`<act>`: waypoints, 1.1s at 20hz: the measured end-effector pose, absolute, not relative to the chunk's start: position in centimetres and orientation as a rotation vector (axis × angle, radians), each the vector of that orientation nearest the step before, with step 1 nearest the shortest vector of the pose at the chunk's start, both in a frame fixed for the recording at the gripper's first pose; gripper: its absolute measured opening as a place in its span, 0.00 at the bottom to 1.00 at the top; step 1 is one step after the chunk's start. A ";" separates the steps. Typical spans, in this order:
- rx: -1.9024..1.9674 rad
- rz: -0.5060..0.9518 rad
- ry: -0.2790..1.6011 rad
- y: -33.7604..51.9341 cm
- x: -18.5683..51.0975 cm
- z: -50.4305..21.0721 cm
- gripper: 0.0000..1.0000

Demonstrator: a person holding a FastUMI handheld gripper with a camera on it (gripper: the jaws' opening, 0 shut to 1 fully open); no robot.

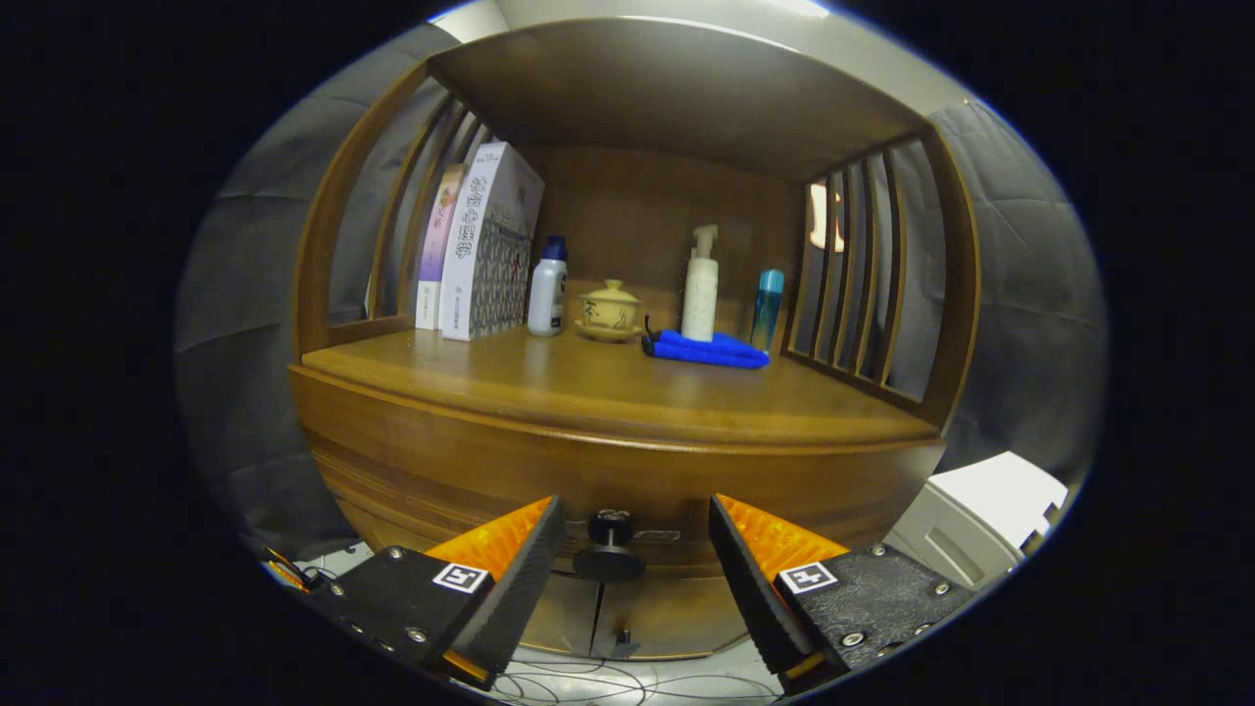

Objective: Pull open the drawer, take out the items inside it, and place them on the countertop above the cabinet.

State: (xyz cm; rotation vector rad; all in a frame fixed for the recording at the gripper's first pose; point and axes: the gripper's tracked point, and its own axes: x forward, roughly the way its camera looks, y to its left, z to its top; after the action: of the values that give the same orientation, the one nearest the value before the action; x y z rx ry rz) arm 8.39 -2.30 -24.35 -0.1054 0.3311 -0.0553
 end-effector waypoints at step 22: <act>0.032 0.007 0.358 -1.5 5.7 -27.3 0.36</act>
State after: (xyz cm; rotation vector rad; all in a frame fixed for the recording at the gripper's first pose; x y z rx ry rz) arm 5.68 -1.50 -27.33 0.0323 0.3582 0.0066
